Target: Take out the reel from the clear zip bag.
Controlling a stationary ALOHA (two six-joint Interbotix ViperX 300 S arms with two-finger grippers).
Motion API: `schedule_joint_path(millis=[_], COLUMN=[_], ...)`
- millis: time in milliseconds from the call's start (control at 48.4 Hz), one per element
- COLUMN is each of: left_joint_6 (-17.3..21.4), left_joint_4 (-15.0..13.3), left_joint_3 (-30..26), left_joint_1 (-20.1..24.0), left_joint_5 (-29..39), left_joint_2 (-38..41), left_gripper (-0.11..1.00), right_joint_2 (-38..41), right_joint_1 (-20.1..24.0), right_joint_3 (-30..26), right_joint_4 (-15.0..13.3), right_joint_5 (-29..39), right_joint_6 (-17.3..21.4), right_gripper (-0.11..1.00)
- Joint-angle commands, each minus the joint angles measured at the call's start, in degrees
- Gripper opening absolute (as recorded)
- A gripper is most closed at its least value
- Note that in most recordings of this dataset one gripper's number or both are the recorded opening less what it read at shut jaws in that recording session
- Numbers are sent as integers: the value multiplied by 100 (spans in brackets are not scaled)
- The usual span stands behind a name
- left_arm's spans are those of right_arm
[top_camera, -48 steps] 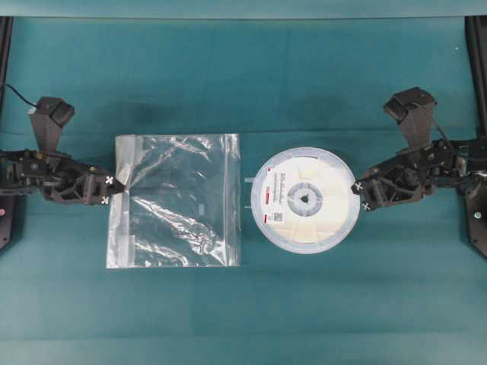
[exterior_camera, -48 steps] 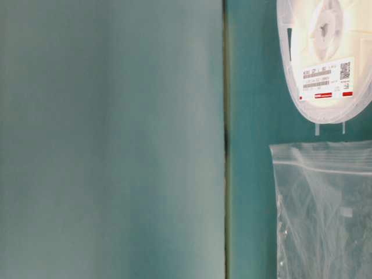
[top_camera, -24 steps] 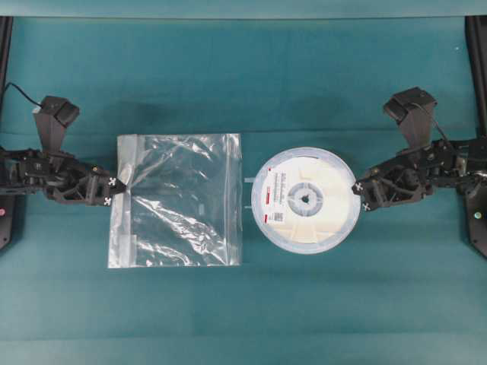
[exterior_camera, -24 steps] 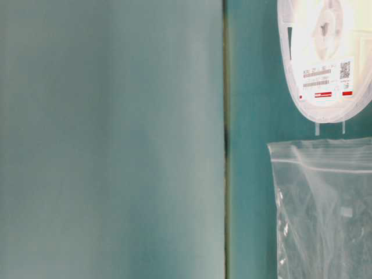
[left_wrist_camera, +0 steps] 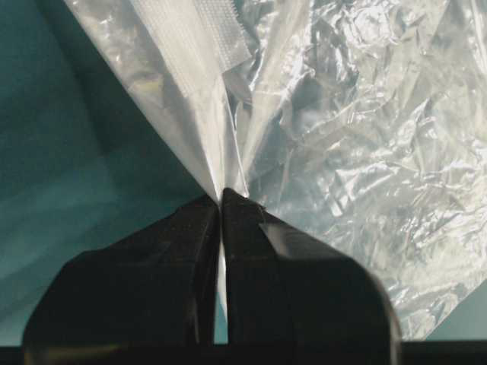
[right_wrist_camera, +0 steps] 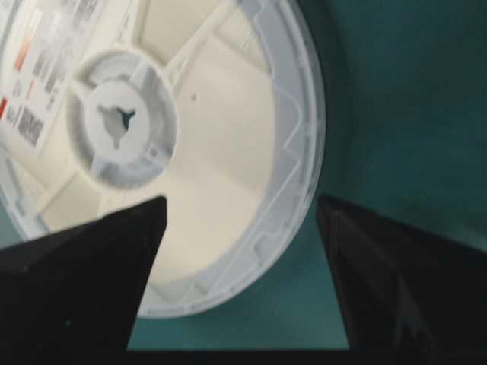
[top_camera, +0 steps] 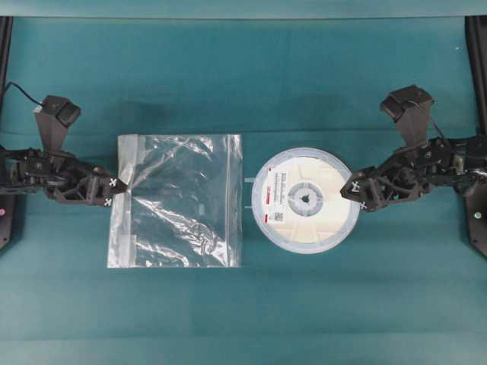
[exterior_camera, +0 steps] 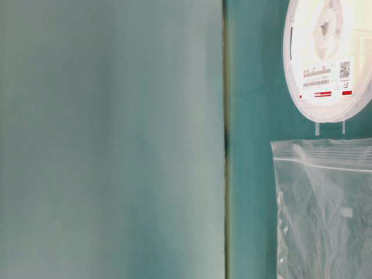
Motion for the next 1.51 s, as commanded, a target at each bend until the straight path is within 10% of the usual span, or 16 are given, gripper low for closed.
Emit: schedule_joint_path(millis=[0,268,640,1135,1486], left_joint_6=[18,18,167,519,1960], left_joint_4=[18,26,26,35,44], left_joint_3=[-70,-70,-97,-123,-492], left_joint_1=[-9,-9,-9,-9,-9], left_joint_5=[-44,-53,211,958,2566], left_joint_2=[-35,-35,-44,-870,-3103], left_gripper=[1,11,97,96,96], right_joint_2=[-44,-62,-88,-369,-949], right_joint_1=[18,18,18,53,114], right_joint_3=[-97,-193,-220,-519,-949], right_joint_4=[0,-26,-26,-193,-905], right_joint_5=[-53,-53,-53,-18,18], right_joint_6=[9,0,9,-97,-404], right_gripper=[88,88,88,88,88])
